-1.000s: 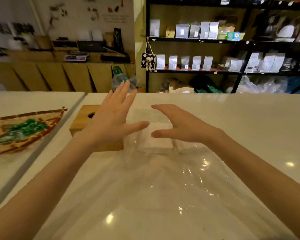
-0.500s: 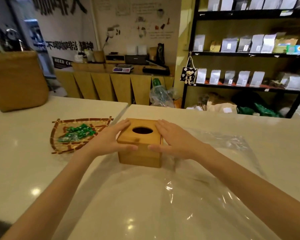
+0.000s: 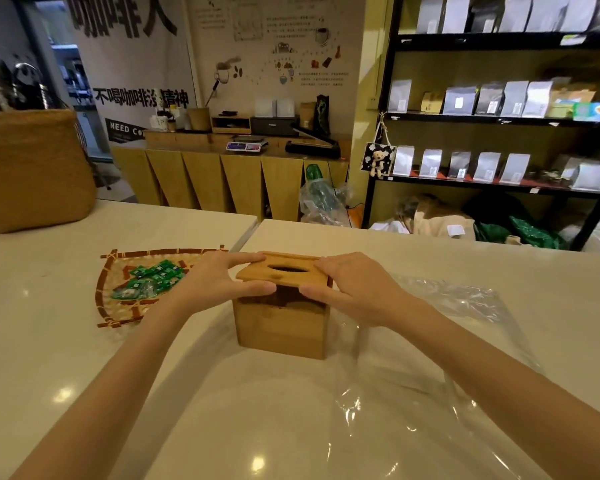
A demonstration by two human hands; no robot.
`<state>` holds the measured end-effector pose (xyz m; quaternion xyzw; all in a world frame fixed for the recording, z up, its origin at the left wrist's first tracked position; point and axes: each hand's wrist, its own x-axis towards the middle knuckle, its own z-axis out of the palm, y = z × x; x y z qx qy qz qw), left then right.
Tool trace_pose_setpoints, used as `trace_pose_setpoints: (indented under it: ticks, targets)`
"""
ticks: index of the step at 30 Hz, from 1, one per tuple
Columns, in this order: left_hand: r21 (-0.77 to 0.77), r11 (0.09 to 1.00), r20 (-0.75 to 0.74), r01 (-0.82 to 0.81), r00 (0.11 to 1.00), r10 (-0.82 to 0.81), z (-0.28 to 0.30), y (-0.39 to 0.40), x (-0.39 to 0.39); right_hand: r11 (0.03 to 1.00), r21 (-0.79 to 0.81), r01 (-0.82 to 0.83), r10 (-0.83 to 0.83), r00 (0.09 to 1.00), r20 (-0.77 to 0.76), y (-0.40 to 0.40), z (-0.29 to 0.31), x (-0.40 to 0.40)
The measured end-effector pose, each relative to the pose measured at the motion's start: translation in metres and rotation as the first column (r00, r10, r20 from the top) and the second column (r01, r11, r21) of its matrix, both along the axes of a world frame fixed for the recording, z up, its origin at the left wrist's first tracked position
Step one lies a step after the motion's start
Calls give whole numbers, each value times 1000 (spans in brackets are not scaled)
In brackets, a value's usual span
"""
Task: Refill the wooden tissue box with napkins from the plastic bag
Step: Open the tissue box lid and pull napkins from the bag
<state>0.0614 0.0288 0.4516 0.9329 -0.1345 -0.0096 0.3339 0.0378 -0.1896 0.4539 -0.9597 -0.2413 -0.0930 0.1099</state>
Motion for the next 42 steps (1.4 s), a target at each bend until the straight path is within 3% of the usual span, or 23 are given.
trace_pose_setpoints:
  ticks: [3, 6, 8, 11, 15, 20, 21, 23, 25, 27, 30, 32, 35, 40, 42]
  targets:
    - [-147, 988, -8, -42, 999, 41, 12, -12, 4, 971, 228, 68, -62, 998, -34, 1, 3, 12]
    - [-257, 958, 30, -128, 990, 140, 15, -26, 13, 875, 468, 128, -124, 991, -40, 7, 7, 24]
    - [-318, 936, 42, -150, 984, 172, 14, -31, 21, 827, 548, 128, -135, 990, -28, 9, 7, 30]
    - [-371, 908, 22, -194, 976, 218, 9, -33, 31, 784, 597, 170, -126, 985, -116, 6, -1, 43]
    - [-322, 931, 53, -172, 978, 199, 3, -37, 36, 714, 666, 217, -104, 973, -205, 4, -10, 49]
    - [-266, 936, 41, -231, 967, 250, 9, -42, 31, 693, 659, 292, -87, 942, -325, 3, -14, 38]
    - [-204, 941, 109, -270, 949, 296, 11, -45, 26, 698, 638, 325, -111, 929, -352, -2, -15, 34]
    - [-64, 941, 392, -332, 859, 330, 16, -56, 7, 740, 523, 424, -251, 894, -371, -15, -15, 24]
    - [-28, 970, 666, -242, 719, 199, 21, -72, -18, 803, 242, 544, -475, 830, -291, -32, -21, 11]
    - [42, 999, 758, 2, 651, -33, 22, -90, -40, 778, -43, 626, -613, 744, -264, -47, -30, -6]
    - [270, 873, 468, 407, 737, -488, 15, -114, -60, 737, -226, 637, -673, 666, -320, -63, -50, -26]
    - [409, 740, 333, 534, 667, -666, -2, -127, -65, 755, -281, 592, -655, 688, -312, -71, -63, -33]
    - [541, 611, 300, 578, 546, -782, -24, -140, -73, 796, -254, 550, -605, 743, -286, -80, -75, -38]
    - [395, 513, 258, 762, 444, -858, -43, -156, -95, 897, -167, 410, -442, 848, -292, -100, -74, -48]
    - [416, 459, 247, 785, 388, -888, -51, -167, -103, 924, -154, 350, -381, 877, -294, -108, -73, -52]
